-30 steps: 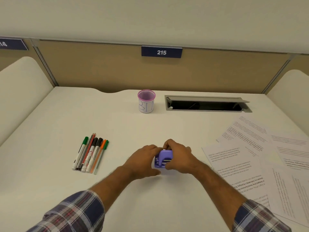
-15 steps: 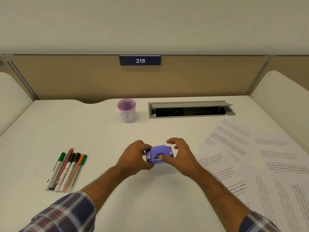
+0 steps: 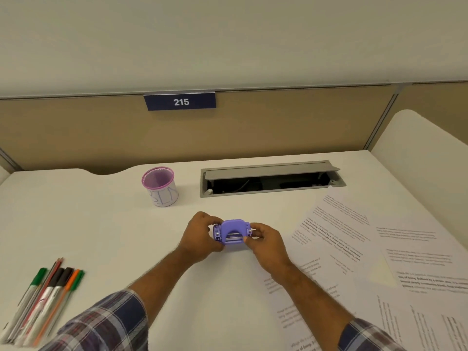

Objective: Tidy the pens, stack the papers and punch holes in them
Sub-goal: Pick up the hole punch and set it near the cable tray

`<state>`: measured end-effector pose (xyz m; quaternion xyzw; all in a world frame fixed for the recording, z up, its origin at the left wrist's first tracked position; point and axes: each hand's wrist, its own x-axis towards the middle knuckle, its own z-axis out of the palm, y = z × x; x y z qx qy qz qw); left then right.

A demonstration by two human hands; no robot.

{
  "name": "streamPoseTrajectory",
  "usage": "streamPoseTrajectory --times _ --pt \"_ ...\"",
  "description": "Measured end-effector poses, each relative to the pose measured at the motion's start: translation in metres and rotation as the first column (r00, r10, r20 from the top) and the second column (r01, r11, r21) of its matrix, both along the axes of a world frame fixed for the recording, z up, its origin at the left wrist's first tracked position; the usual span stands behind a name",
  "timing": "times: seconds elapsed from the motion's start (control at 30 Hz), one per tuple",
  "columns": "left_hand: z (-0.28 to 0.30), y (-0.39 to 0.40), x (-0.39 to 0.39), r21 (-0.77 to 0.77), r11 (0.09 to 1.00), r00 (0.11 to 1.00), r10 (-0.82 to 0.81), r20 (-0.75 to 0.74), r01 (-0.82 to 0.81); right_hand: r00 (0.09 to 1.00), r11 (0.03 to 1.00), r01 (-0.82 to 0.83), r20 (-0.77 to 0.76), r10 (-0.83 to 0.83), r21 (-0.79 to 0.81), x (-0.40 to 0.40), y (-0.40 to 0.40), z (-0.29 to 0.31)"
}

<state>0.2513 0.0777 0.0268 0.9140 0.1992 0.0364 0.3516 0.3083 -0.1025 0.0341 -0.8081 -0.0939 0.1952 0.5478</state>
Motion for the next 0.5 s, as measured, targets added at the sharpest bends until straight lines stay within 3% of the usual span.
streamPoseTrajectory --times 0.23,0.5 --pt "-0.020 0.007 0.053 -0.060 0.990 0.990 0.127 -0.056 -0.130 0.993 0.994 -0.093 0.070 0.096 -0.053 0.041 0.022 -0.015" --pt "-0.033 0.021 0.094 -0.107 0.977 0.983 0.184 -0.017 -0.184 0.980 0.988 -0.105 0.160 0.122 -0.109 0.080 0.041 -0.026"
